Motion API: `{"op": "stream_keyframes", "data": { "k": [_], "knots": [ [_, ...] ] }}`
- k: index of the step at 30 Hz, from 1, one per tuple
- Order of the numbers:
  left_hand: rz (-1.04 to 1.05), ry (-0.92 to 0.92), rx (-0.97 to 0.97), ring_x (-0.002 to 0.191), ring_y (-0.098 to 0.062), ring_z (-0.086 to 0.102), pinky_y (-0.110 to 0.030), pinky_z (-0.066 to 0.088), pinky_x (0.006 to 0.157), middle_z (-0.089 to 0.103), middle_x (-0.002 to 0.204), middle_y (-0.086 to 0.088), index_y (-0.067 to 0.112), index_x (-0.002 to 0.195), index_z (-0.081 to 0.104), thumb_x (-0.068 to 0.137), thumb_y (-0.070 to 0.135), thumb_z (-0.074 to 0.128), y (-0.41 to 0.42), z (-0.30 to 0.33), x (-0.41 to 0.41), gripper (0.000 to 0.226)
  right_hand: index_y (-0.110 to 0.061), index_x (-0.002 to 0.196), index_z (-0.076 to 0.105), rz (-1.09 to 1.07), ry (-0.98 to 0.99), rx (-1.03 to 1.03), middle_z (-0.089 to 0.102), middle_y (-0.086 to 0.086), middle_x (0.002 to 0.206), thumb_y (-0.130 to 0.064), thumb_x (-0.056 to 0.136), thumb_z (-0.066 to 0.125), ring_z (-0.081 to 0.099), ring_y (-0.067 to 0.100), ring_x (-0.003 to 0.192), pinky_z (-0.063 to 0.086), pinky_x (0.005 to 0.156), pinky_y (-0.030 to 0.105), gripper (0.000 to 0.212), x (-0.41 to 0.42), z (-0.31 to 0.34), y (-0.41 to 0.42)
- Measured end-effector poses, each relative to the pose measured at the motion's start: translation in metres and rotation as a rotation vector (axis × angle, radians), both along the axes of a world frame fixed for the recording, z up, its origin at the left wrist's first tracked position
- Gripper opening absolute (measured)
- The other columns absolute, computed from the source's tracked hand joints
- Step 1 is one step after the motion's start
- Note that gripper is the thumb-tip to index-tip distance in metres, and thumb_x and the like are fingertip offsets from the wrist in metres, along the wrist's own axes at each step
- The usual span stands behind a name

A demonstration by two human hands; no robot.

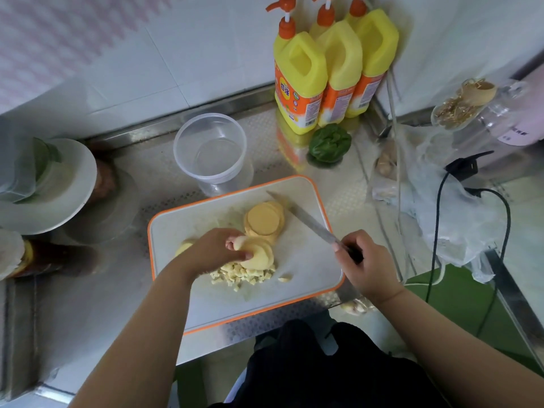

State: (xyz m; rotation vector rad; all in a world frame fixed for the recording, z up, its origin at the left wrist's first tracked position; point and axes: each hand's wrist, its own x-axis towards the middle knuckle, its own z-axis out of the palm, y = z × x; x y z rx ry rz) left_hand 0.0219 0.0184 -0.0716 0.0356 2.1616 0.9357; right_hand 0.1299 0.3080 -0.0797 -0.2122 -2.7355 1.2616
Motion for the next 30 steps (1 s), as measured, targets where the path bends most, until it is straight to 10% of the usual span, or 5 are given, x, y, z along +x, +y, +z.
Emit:
{"op": "stream_keyframes", "data": {
  "k": [5,11,17,22,30],
  "knots": [
    [0.288,0.063,0.204,0.084,-0.015,0.061,-0.031,0.048,0.077,0.070,0.103,-0.016,0.013,0.105,0.066,0.083,0.026,0.080,0.031,0.012,-0.026,0.029,-0.016,0.074,0.044,-0.171,-0.243,-0.195,0.052,0.002,0.058,-0.037,0.091,0.060,0.051,0.019,0.053,0.041,0.055,0.036,0.031,-0.030,0.002,-0.013],
    [0.431,-0.002,0.096,0.090,-0.018,0.054,-0.030,0.045,0.072,0.049,0.119,-0.010,0.024,0.129,0.049,0.085,0.033,0.076,0.042,-0.010,-0.028,0.053,-0.002,0.077,0.051,-0.226,-0.431,-0.536,0.052,-0.002,0.045,-0.026,0.094,0.057,0.048,0.011,0.042,0.039,0.045,0.013,0.030,-0.058,0.003,-0.027],
    [0.680,-0.428,0.274,0.128,-0.024,0.042,-0.050,0.056,0.083,0.044,0.139,0.002,0.025,0.139,0.044,0.088,0.029,0.072,0.048,-0.011,-0.026,0.059,-0.011,0.098,0.052,-0.400,-0.568,-1.057,0.063,0.010,0.087,-0.028,0.101,0.047,0.064,0.021,0.065,0.053,0.059,0.030,0.017,-0.077,0.002,-0.042],
    [0.792,-0.477,0.370,0.104,-0.017,0.056,-0.051,0.052,0.094,0.058,0.115,0.001,0.024,0.110,0.059,0.094,0.022,0.064,0.061,-0.011,-0.021,0.017,-0.014,0.107,0.049,-0.403,-0.588,-1.135,0.053,0.006,0.106,-0.027,0.099,0.049,0.066,0.026,0.094,0.059,0.073,0.038,0.015,-0.086,-0.004,-0.044],
    [0.732,-0.388,0.340,0.103,-0.016,0.059,-0.045,0.055,0.089,0.061,0.121,-0.001,0.018,0.124,0.056,0.091,0.025,0.067,0.108,-0.022,-0.026,0.035,-0.015,0.096,0.054,-0.450,-0.496,-1.039,0.052,0.004,0.094,-0.026,0.100,0.047,0.065,0.021,0.089,0.057,0.075,0.038,0.014,-0.084,-0.012,-0.019]
  ]
}}
